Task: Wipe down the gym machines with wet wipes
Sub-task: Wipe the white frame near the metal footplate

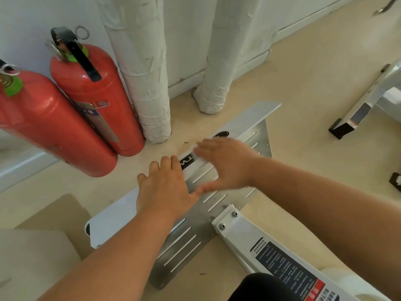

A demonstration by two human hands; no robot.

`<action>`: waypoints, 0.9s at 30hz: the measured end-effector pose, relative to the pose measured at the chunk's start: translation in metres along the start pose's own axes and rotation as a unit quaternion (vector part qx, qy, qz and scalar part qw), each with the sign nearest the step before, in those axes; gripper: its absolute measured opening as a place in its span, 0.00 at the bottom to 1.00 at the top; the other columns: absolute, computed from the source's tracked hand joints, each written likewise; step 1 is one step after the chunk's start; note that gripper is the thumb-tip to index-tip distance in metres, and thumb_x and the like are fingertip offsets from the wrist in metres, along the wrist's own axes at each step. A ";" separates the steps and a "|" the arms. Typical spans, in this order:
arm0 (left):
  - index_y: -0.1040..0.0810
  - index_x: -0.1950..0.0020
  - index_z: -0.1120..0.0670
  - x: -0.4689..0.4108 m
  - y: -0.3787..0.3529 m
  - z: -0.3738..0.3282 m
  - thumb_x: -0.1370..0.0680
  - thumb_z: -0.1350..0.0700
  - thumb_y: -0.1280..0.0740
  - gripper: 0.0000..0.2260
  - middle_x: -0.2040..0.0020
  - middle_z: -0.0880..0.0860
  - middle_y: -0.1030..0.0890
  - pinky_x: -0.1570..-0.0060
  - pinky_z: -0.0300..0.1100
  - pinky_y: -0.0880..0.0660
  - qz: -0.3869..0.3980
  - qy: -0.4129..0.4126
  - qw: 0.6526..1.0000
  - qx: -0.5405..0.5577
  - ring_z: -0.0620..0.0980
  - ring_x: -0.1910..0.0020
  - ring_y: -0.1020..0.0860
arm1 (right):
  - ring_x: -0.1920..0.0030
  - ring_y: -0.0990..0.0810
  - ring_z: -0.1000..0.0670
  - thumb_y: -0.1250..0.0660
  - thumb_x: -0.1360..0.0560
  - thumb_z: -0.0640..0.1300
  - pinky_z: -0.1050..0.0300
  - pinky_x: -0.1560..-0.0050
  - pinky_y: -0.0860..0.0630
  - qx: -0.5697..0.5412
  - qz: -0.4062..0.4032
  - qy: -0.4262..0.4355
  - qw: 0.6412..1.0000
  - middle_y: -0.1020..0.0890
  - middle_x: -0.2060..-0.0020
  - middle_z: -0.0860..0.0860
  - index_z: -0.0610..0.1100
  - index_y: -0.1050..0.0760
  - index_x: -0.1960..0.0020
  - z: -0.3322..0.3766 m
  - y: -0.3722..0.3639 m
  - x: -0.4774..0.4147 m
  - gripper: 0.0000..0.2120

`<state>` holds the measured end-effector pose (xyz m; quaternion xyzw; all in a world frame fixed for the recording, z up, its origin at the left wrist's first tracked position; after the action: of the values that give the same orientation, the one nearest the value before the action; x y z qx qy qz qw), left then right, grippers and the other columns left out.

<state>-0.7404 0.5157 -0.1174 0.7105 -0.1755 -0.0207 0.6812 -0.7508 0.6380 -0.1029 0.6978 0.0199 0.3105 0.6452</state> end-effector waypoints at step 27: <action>0.49 0.19 0.48 -0.039 -0.004 -0.041 0.31 0.23 0.40 0.49 0.24 0.53 0.38 0.37 0.58 0.31 0.090 -0.021 0.994 0.050 0.58 0.30 0.33 | 0.24 0.33 0.42 0.74 0.42 0.86 0.46 0.22 0.39 -0.018 -0.035 -0.184 0.982 0.29 0.24 0.43 0.43 0.30 0.25 -0.127 0.010 0.023 0.68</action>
<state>-0.7649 0.5659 -0.1268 0.7244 -0.2535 0.0346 0.6402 -0.7948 0.7586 -0.0874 0.7303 -0.0807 0.1545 0.6605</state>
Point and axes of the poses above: each hand's wrist, its own x-axis away from the middle knuckle, its own y-axis out of the back of the hand, z = x × y, the point moved 10 cm from there along -x, towards the middle knuckle
